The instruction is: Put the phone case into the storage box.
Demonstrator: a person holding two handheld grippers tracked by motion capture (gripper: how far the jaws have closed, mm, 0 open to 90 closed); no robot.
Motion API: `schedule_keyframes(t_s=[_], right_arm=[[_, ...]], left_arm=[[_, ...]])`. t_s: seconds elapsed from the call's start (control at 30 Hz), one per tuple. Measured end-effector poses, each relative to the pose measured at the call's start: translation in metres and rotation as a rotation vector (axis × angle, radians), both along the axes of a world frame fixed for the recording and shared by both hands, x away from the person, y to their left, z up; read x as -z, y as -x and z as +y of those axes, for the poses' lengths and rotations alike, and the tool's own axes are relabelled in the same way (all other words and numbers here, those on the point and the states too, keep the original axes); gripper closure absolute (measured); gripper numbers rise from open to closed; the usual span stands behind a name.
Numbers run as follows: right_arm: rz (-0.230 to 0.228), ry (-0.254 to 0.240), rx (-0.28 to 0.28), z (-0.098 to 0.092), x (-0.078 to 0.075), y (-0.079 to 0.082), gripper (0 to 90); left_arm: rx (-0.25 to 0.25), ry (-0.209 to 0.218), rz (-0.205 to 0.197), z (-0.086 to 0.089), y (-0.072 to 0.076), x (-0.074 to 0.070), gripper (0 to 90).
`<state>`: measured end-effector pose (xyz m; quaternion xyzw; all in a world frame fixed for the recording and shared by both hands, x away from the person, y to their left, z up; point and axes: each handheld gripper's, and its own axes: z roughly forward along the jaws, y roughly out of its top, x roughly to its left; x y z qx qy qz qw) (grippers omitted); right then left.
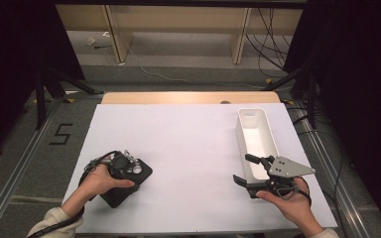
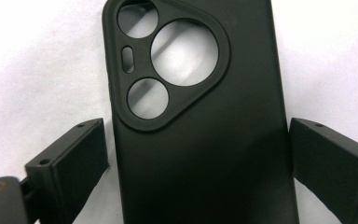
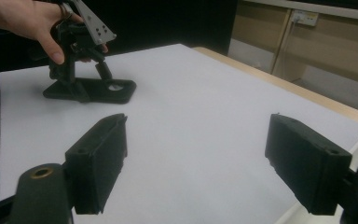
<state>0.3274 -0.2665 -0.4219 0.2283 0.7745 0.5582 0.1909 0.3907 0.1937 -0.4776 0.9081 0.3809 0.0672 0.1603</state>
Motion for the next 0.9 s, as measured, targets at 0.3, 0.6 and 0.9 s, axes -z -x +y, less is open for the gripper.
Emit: schedule_keyframes(t_s=[0.3,0.6,0.9], right_arm=[[0.000,-0.001,-0.002,0.0004,0.0002,0.0002,22.0],[-0.001,-0.003,-0.003,0.0006,0.0002,0.0003,22.0],[0.000,-0.003,-0.003,0.0007,0.0001,0.0004,22.0]], left_arm=[[0.002,0.004,0.004,0.0002,-0.0005,0.0002,5.9],[0.006,0.000,0.014,-0.0012,-0.0012,-0.0006,7.1],[0.002,-0.002,0.019,-0.0018,-0.0011,-0.0016,9.7]])
